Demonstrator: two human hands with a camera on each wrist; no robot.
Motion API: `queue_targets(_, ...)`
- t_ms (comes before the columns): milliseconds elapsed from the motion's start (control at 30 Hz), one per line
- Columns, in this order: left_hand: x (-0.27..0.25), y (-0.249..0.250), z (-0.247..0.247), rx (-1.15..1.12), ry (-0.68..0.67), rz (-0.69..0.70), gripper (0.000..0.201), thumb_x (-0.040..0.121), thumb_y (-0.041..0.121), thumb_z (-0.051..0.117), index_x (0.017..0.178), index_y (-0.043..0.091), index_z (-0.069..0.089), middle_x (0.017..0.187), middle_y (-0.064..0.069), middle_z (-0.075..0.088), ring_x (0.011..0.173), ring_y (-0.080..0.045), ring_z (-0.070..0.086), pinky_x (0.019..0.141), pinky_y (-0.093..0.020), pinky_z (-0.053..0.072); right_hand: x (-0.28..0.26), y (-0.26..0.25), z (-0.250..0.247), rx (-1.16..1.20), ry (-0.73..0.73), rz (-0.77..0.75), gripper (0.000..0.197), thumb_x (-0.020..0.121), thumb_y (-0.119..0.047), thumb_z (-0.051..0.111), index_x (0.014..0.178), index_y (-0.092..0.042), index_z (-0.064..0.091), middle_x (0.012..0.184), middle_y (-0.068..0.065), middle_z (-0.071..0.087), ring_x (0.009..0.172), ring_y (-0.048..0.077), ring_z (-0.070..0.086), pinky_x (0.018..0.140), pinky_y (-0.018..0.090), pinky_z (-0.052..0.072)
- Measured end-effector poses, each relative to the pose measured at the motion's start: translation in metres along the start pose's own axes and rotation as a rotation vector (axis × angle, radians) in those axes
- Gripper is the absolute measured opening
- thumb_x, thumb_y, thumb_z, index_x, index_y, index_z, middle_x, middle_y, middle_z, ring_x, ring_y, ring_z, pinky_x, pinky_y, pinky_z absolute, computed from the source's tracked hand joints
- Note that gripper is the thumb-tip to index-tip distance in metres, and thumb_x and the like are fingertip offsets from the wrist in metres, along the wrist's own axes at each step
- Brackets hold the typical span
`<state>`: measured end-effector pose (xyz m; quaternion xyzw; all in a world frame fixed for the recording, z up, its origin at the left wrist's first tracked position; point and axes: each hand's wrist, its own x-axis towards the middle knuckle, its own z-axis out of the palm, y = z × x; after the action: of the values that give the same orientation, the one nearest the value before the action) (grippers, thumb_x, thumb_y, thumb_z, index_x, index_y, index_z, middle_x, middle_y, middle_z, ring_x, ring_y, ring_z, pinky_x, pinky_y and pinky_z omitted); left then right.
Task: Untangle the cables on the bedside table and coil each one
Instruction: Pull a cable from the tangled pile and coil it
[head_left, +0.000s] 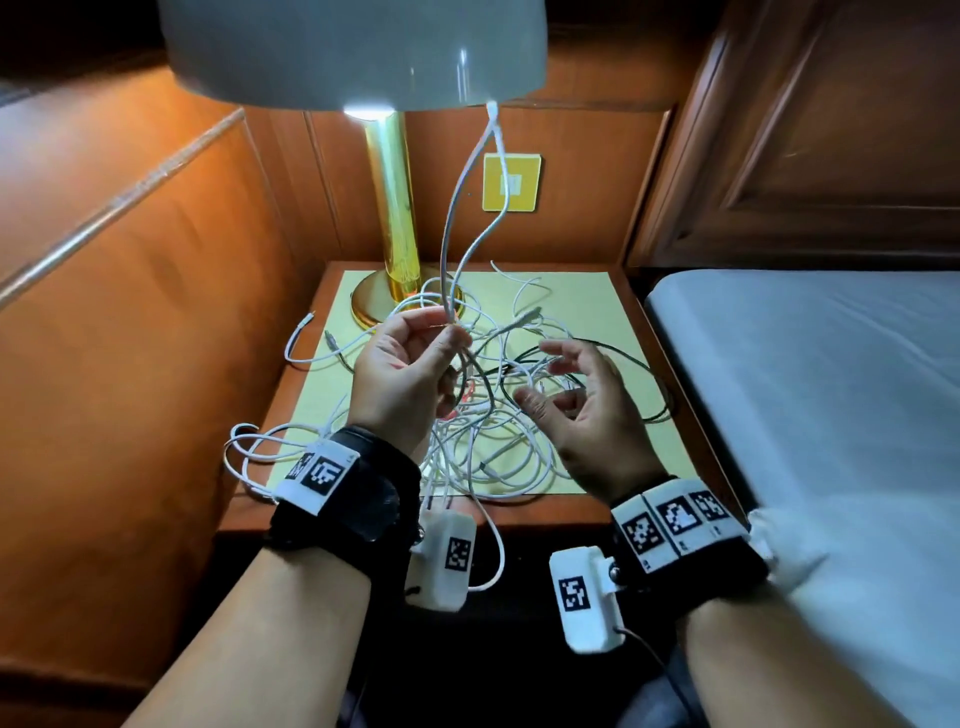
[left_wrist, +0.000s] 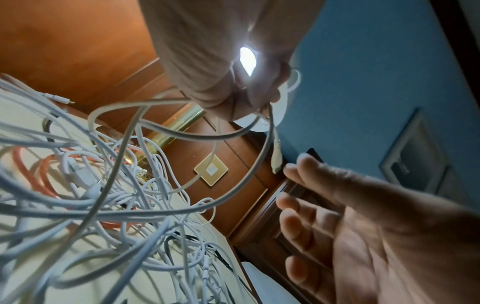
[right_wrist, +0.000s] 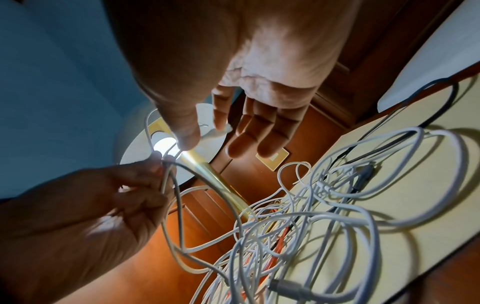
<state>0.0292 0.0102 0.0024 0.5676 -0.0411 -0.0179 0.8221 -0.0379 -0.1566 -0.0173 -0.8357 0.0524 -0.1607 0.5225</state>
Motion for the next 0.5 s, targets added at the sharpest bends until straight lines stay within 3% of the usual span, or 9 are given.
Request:
queue_targets(100, -0.008, 0.003, 0.006, 0.006, -0.069, 0.002, 0.012, 0.091, 0.005, 0.068, 0.1, 0.01, 0.061, 0.081, -0.01, 0.069, 0.04, -0.008, 0.041, 0.037, -0.014, 0.03, -0.001, -0.005, 0.006, -0.002, -0.003, -0.074, 0.051, 0.085, -0.041, 0.074, 0.132, -0.036, 0.055, 0.108, -0.004, 0.051, 0.071, -0.005, 0.053, 0.07, 0.009, 0.048)
queue_targets(233, -0.014, 0.006, 0.014, -0.006, -0.115, 0.007, 0.015, 0.089, 0.0, 0.067, 0.104, 0.001, 0.061, 0.086, -0.019, 0.069, 0.035, -0.008, 0.039, 0.036, -0.012, 0.028, 0.0, -0.008, 0.017, 0.018, -0.062, -0.075, 0.058, 0.077, -0.054, 0.069, 0.128, -0.029, 0.059, 0.102, -0.005, 0.055, 0.073, -0.002, 0.056, 0.068, 0.01, 0.048)
queue_targets(367, -0.019, 0.011, 0.017, 0.004, -0.122, 0.014, 0.016, 0.089, -0.005, 0.064, 0.105, -0.004, 0.062, 0.09, -0.024, 0.068, 0.035, -0.005, 0.043, 0.034, -0.012, 0.032, 0.0, -0.009, 0.026, 0.014, -0.05, -0.141, 0.029, 0.09, -0.042, 0.067, 0.105, -0.018, 0.071, 0.09, -0.001, 0.061, 0.074, 0.006, 0.06, 0.065, 0.012, 0.045)
queue_targets(433, -0.016, 0.011, 0.014, 0.053, -0.11, 0.067, 0.019, 0.09, -0.004, 0.065, 0.108, -0.01, 0.063, 0.087, -0.02, 0.07, 0.035, -0.006, 0.043, 0.033, -0.013, 0.032, 0.001, -0.01, 0.027, 0.041, -0.014, -0.138, 0.021, 0.095, -0.037, 0.064, 0.093, -0.017, 0.07, 0.079, -0.003, 0.062, 0.068, 0.009, 0.06, 0.064, 0.017, 0.047)
queue_targets(500, -0.012, 0.01, 0.007, 0.155, -0.07, 0.147, 0.017, 0.091, 0.001, 0.067, 0.106, -0.006, 0.067, 0.084, -0.017, 0.072, 0.035, -0.008, 0.042, 0.034, -0.015, 0.033, 0.004, -0.01, 0.025, 0.087, 0.03, -0.105, 0.015, 0.097, -0.032, 0.062, 0.089, -0.02, 0.067, 0.072, 0.0, 0.062, 0.063, 0.016, 0.06, 0.062, 0.031, 0.054)
